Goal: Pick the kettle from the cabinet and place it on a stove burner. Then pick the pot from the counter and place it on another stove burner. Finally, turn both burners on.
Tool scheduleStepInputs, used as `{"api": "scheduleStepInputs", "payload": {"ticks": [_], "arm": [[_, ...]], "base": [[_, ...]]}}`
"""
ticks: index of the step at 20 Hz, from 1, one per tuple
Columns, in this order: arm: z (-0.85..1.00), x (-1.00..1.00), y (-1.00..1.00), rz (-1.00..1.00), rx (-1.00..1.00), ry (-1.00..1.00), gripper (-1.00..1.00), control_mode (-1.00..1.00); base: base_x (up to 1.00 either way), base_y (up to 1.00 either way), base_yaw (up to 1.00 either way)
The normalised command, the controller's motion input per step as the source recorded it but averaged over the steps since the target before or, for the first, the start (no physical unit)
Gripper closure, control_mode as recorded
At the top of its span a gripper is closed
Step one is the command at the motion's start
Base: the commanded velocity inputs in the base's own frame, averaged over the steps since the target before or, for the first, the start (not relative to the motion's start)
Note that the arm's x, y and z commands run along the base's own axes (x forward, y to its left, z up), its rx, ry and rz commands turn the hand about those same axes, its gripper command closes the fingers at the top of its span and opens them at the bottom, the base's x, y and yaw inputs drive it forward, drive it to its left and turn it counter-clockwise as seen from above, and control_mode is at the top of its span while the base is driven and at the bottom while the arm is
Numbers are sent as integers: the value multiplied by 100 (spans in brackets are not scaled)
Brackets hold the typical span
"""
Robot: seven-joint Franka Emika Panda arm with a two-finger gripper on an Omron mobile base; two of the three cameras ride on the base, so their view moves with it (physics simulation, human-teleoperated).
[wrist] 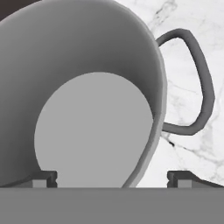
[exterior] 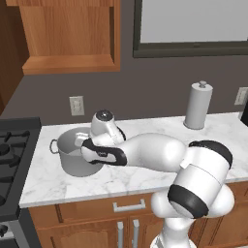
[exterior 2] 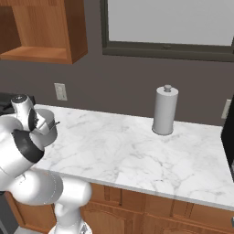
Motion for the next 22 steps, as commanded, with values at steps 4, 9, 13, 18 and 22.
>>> {"api": "scheduleStepInputs", "payload": {"ticks": [4, 9, 13, 18, 22], "arm": [[-14, 1, 8, 0, 0, 1, -100, -100], [-14, 0, 4, 0, 0, 0, -100, -100], [-18, 0, 9, 0, 0, 0, 100, -100], [-8, 0, 3, 0, 0, 0, 100, -100], [0, 0, 0, 0, 0, 0, 100, -100]], "base": [[0, 0, 0], [0, 0, 0], [0, 0, 0], [0, 0, 0], [0, 0, 0]]}}
